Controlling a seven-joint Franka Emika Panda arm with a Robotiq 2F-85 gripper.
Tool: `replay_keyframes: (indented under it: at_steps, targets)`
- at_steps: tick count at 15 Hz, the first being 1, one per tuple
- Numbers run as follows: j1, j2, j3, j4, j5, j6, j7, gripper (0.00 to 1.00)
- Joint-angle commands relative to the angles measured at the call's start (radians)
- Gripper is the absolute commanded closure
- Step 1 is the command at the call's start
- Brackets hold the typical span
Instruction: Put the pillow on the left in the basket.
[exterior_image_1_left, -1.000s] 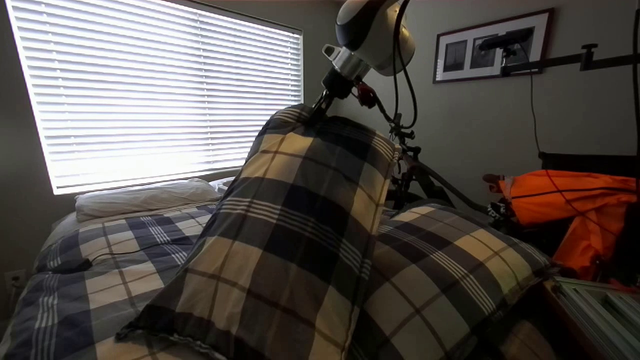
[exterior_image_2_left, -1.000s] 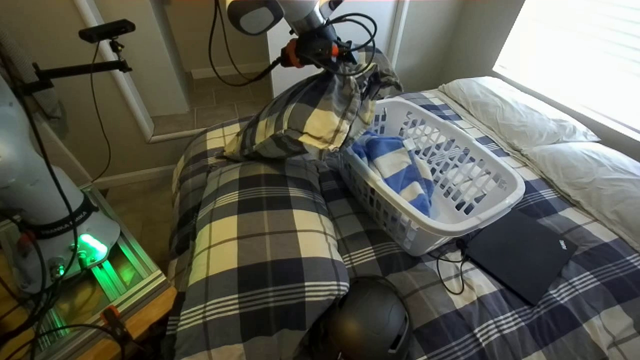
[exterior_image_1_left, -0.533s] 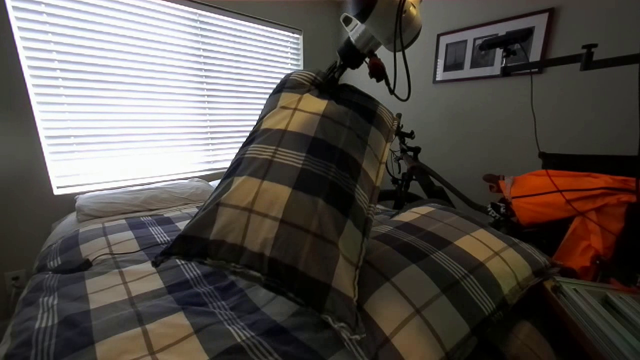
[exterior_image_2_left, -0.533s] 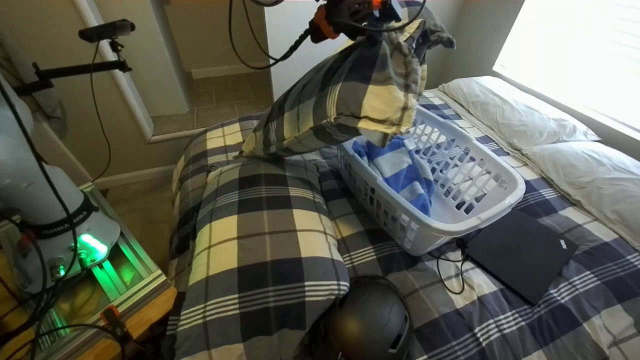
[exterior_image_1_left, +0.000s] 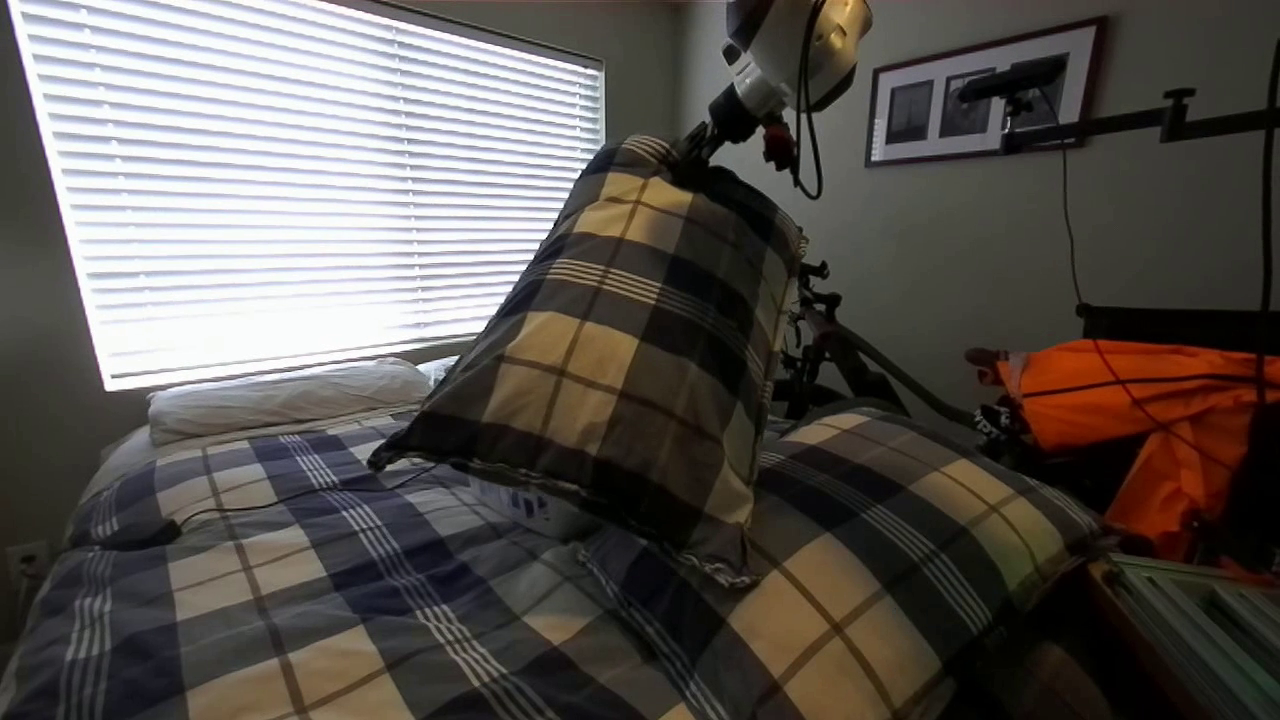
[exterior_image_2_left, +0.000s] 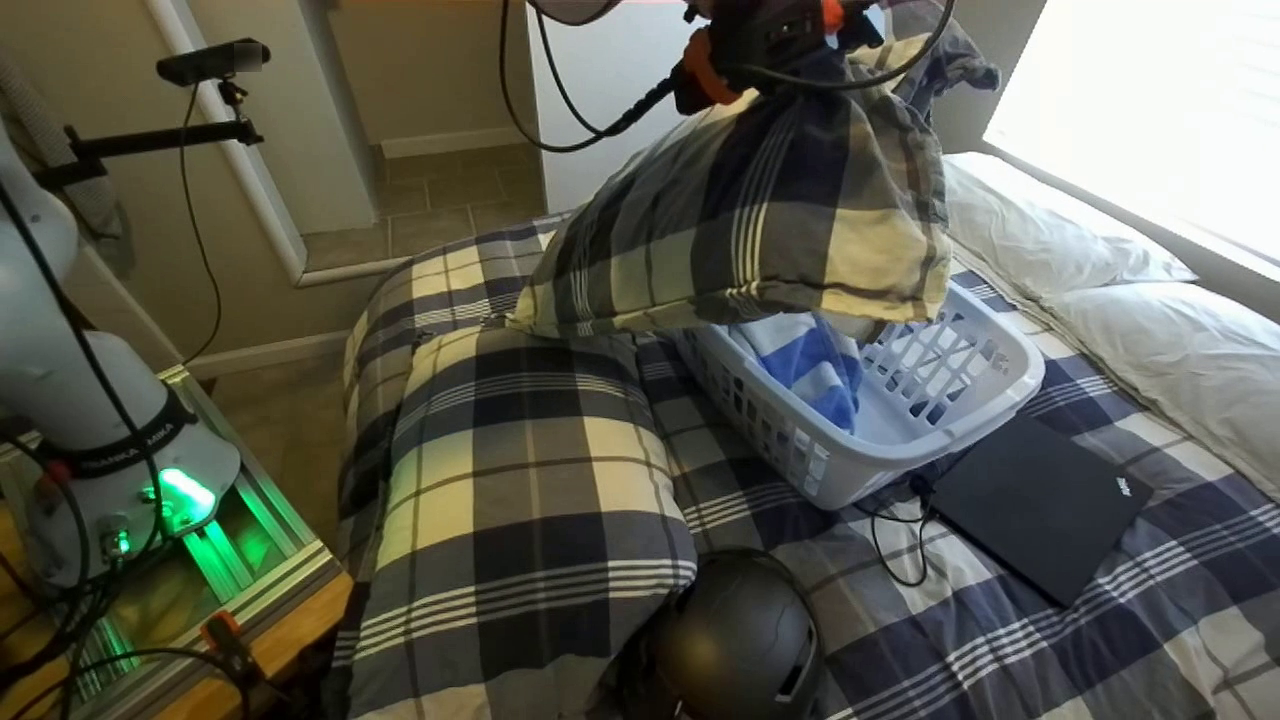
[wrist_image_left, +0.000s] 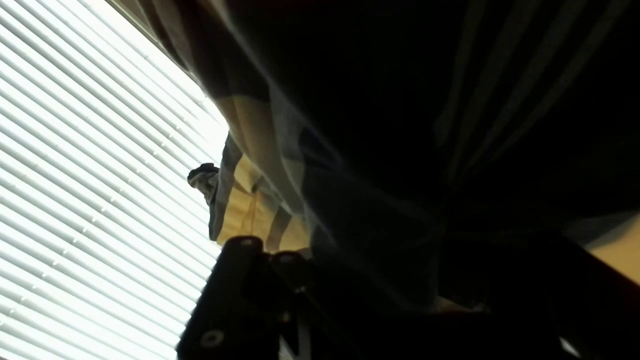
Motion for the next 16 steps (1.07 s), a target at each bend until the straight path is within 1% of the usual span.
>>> replay_keyframes:
  at_steps: [1, 5, 6, 7, 8, 9, 11, 14, 16]
  targets:
    - [0.006, 0.0, 0.001, 0.0, 0.0, 0.001, 0.001, 1.0]
    - [0.013, -0.001, 0.001, 0.001, 0.0, 0.001, 0.002, 1.0]
    - [0.012, 0.024, 0.001, 0.022, 0.005, 0.024, 0.003, 0.99]
    - [0.001, 0.067, 0.016, 0.061, 0.055, 0.083, -0.025, 0.99]
    - [-0.004, 0.102, 0.02, 0.091, 0.074, 0.126, -0.03, 1.0]
    - [-0.024, 0.156, 0.041, 0.146, 0.124, 0.186, -0.068, 0.99]
    - [-0.061, 0.251, 0.072, 0.245, 0.187, 0.249, -0.098, 1.0]
    - [-0.126, 0.371, 0.137, 0.351, 0.232, 0.356, -0.127, 1.0]
    - [-0.167, 0.456, 0.174, 0.422, 0.221, 0.422, -0.108, 1.0]
